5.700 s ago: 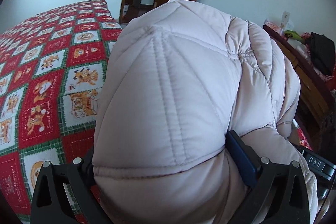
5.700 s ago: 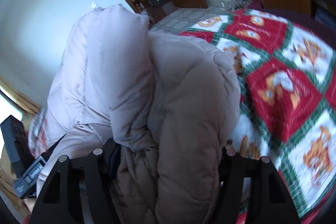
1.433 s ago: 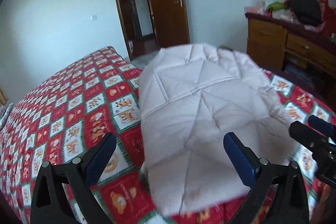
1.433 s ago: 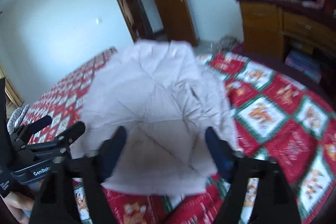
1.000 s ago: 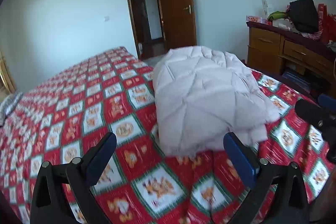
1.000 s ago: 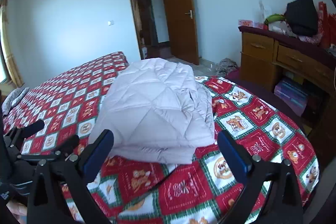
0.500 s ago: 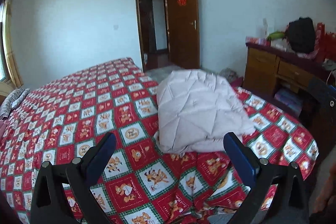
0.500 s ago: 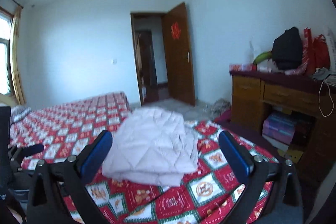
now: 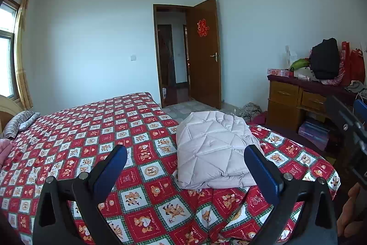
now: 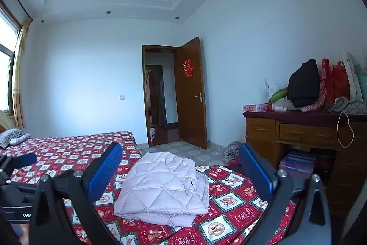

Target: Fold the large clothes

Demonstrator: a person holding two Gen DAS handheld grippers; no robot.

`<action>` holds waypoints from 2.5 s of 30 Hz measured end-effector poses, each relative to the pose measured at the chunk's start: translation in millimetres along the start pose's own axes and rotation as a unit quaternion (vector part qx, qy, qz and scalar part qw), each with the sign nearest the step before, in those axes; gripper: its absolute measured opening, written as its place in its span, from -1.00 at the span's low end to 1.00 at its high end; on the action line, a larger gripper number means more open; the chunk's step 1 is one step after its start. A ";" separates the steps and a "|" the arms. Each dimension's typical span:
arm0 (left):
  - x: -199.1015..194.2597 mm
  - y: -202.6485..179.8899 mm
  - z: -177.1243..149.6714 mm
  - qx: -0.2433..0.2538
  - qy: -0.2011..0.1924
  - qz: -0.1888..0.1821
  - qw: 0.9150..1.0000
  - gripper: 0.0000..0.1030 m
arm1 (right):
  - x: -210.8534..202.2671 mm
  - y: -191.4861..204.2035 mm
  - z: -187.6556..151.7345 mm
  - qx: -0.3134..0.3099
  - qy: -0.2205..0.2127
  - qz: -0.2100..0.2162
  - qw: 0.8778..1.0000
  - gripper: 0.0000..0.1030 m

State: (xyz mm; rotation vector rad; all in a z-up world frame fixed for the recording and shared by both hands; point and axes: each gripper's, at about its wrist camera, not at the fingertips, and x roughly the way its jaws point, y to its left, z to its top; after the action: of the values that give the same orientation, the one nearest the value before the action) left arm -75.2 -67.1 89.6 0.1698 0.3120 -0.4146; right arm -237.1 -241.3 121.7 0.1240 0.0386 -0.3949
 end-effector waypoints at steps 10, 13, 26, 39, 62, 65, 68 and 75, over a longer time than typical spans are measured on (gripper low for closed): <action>2.1 1.8 -2.9 -0.006 0.009 0.007 1.000 0.98 | -4.3 -4.0 -0.4 0.011 0.007 -0.001 1.000 1.00; 0.8 1.0 -4.1 -0.006 0.008 0.008 1.000 0.98 | -2.5 -6.9 -0.4 0.017 0.011 -0.001 1.000 1.00; 3.9 -0.7 -4.8 -0.012 0.015 0.011 1.000 0.98 | 0.3 -9.2 -1.2 0.019 0.021 0.006 1.000 1.00; 4.5 -1.9 -4.8 -0.014 0.014 0.014 1.000 0.98 | 4.3 -11.1 -1.9 0.020 0.026 0.008 0.999 1.00; 20.9 6.1 -5.4 -0.011 0.008 0.054 0.998 0.98 | 10.5 -6.7 -7.0 0.017 0.041 -0.001 0.999 1.00; 23.0 6.6 -5.0 -0.010 0.012 0.051 0.999 0.98 | 11.0 -6.8 -7.5 0.018 0.043 -0.002 0.999 1.00; 25.0 5.2 -5.4 -0.006 0.015 0.049 0.999 0.98 | 11.0 -6.6 -7.6 0.017 0.044 -0.002 0.999 1.00; 31.0 16.0 -5.7 -0.033 0.023 0.033 0.999 0.98 | 13.0 -7.3 -8.9 0.019 0.048 -0.002 0.999 1.00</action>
State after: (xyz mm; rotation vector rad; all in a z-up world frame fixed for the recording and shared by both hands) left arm -43.0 -62.8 75.6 0.1247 0.3632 -0.3346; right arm -228.1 -251.9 111.3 0.1804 0.1270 -0.3944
